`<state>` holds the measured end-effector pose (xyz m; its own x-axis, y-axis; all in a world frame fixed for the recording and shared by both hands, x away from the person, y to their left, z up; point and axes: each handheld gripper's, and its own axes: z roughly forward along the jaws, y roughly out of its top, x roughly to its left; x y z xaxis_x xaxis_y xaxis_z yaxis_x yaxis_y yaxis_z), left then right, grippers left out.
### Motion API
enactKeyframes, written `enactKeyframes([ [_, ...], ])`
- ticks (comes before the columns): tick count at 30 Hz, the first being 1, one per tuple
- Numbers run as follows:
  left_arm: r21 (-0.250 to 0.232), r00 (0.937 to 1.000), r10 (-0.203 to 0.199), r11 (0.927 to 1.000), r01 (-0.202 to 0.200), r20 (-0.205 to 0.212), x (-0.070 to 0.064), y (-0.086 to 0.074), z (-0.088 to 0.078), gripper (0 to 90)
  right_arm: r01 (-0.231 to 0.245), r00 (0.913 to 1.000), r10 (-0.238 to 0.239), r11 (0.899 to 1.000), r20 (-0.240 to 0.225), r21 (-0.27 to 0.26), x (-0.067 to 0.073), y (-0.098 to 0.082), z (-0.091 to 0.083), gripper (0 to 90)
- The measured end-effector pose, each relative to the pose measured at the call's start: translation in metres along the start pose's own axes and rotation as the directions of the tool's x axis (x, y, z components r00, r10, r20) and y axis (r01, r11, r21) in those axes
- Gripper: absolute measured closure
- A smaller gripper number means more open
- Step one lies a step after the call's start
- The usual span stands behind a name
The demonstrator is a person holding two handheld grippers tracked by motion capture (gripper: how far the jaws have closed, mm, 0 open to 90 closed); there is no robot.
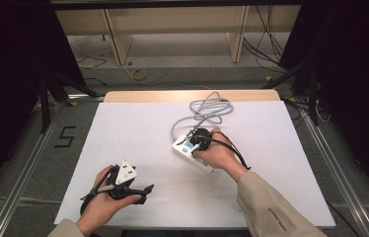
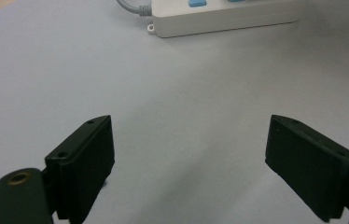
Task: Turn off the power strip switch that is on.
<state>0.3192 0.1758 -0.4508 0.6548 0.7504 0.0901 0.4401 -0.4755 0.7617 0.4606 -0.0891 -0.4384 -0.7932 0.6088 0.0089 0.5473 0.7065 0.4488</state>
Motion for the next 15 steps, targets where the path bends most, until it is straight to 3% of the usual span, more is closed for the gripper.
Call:
enactKeyframes([
  [15,0.0,1.0,-0.001,1.0,0.001,0.0,-0.0006,-0.0002,0.0004,15.1,-0.014,0.9999,0.015,0.999,-0.004,0.035,0.0014,0.0039,0.0006,90.0],
])
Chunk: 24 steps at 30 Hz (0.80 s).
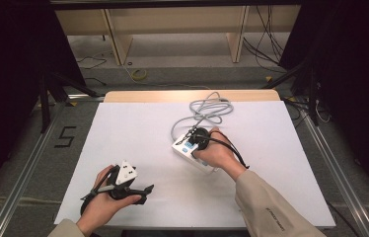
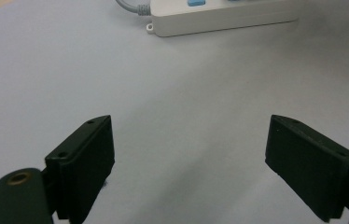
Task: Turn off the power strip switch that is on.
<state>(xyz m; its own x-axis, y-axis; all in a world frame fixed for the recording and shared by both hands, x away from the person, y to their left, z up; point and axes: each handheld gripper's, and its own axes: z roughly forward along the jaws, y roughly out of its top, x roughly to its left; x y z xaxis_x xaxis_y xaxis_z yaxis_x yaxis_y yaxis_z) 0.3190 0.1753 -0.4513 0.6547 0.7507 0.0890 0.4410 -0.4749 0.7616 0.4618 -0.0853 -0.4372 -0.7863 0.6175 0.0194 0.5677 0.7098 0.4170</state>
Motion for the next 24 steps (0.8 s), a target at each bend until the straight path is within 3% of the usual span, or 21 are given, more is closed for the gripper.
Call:
enactKeyframes([
  [6,0.001,1.0,0.0,1.0,0.0,-0.001,-0.0005,0.0001,-0.0001,15.1,-0.002,0.9999,0.002,1.0,0.012,0.013,0.0019,0.0016,0.0001,90.0],
  [9,0.001,1.0,0.0,1.0,0.0,-0.001,-0.0003,0.0,-0.0002,15.1,0.007,0.9996,-0.009,0.998,0.027,0.055,0.0035,0.0036,0.0005,90.0],
  [24,0.002,1.0,0.001,1.0,-0.001,0.002,-0.0007,0.0002,0.0005,15.1,0.013,0.9996,-0.015,0.998,0.024,0.055,0.0031,0.0035,0.0004,90.0],
])
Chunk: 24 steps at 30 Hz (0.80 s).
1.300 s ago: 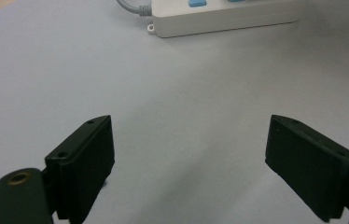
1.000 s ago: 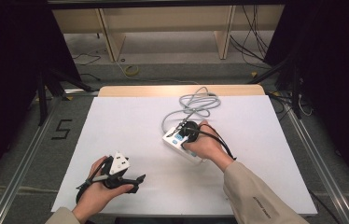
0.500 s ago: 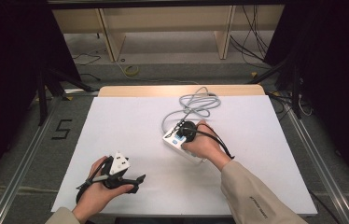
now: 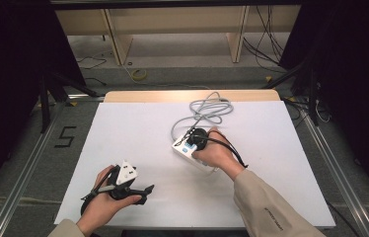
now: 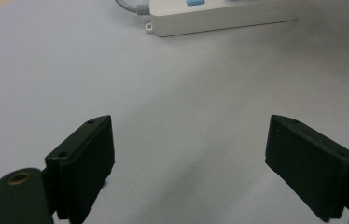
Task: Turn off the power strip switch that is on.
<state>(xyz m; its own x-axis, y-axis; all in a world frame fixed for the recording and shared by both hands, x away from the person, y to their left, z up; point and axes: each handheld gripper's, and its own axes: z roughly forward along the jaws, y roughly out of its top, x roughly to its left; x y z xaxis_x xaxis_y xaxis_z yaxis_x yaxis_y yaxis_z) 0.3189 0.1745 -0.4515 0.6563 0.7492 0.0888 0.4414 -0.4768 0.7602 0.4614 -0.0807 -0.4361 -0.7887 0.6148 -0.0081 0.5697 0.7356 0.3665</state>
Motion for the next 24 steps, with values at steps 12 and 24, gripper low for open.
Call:
enactKeyframes([
  [12,0.001,1.0,0.0,1.0,0.0,0.0,0.0002,0.0,0.0,15.1,-0.005,1.0,0.005,1.0,-0.003,-0.004,-0.0003,-0.0002,0.0001,90.0],
  [24,0.002,1.0,0.001,1.0,-0.001,0.0,0.0007,-0.0001,-0.0001,15.1,-0.002,1.0,0.002,1.0,0.001,-0.01,0.0002,-0.001,0.0,90.0],
])
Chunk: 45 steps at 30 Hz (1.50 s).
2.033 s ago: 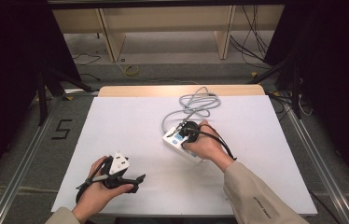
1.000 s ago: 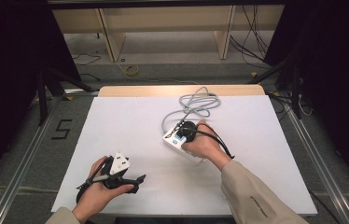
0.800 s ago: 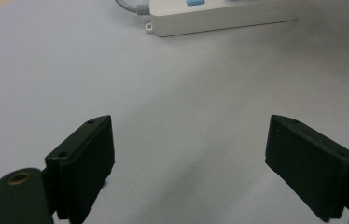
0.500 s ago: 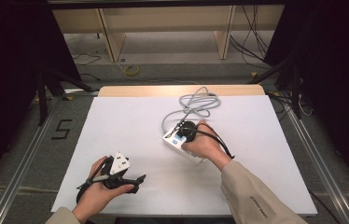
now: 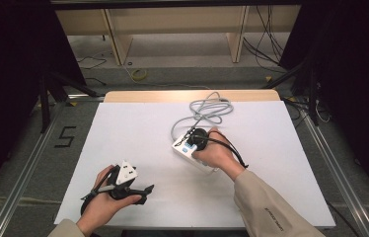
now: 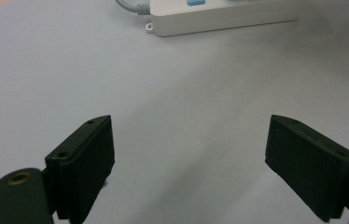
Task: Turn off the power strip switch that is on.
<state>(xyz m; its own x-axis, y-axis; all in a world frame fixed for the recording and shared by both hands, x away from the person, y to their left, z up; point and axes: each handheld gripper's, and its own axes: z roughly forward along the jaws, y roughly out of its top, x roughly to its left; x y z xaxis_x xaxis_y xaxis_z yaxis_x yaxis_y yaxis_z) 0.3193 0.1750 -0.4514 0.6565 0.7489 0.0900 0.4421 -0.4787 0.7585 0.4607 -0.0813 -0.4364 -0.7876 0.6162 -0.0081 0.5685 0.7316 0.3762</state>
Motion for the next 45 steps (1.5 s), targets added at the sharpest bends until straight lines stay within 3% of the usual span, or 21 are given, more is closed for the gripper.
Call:
enactKeyframes([
  [45,-0.001,1.0,-0.002,1.0,0.002,0.002,0.0004,-0.0003,0.0,15.1,-0.004,0.9998,0.004,1.0,-0.02,-0.017,-0.0039,-0.0023,-0.0006,90.0],
])
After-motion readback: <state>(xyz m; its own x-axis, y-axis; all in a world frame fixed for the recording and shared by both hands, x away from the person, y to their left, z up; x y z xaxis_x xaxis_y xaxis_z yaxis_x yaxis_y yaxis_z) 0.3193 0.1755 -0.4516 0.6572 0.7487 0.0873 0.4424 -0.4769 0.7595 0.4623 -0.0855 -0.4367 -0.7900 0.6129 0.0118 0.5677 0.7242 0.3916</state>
